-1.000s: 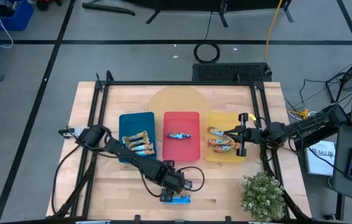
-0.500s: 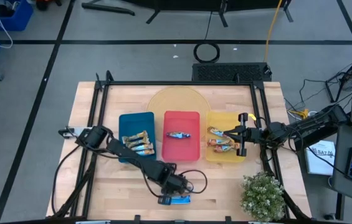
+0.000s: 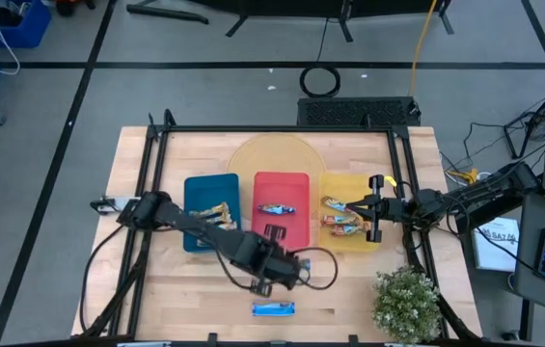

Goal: Pick and place Granola Bars by type
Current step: Put the top blue granola bar into the red bin

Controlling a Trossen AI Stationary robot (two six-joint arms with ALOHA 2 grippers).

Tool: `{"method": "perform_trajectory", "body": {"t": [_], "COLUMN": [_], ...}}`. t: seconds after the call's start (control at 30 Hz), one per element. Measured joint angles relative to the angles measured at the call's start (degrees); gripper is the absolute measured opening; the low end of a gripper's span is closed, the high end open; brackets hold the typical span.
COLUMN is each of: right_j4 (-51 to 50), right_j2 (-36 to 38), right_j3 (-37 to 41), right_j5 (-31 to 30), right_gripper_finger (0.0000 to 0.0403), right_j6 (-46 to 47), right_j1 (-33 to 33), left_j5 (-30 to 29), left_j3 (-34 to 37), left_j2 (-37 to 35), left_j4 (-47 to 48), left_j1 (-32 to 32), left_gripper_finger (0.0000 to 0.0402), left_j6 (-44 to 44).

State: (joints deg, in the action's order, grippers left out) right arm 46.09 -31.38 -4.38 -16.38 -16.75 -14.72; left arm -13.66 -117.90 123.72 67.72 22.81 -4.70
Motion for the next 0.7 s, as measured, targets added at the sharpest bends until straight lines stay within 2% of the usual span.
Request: {"method": "perform_trajectory", "body": {"t": [0.1,0.23,0.47,0.7], "right_j4": [0.0,0.0,-0.7,-0.9], "right_j2": [0.0,0.0,0.0,0.0], "right_j3": [0.0,0.0,0.0,0.0], "right_j5": [0.0,0.0,0.0,0.0], "right_gripper_finger": [0.0,0.0,0.0,0.0], "right_j6": [0.0,0.0,0.9,0.8], "right_j1": [0.0,0.0,0.0,0.0], "left_j5": [-3.8,-3.0,5.7,6.6], "left_j3": [-0.9,0.7,11.4,18.6], "left_j2": [-0.1,-0.1,0.1,0.0], "left_j4": [3.7,5.5,-3.8,-11.1], "left_j1": [-2.5,-8.5,-17.2,-19.4], "left_gripper_finger": [0.0051,0.005,0.0048,0.0051], "left_j6": [5.6,6.8,9.1,8.0]}}
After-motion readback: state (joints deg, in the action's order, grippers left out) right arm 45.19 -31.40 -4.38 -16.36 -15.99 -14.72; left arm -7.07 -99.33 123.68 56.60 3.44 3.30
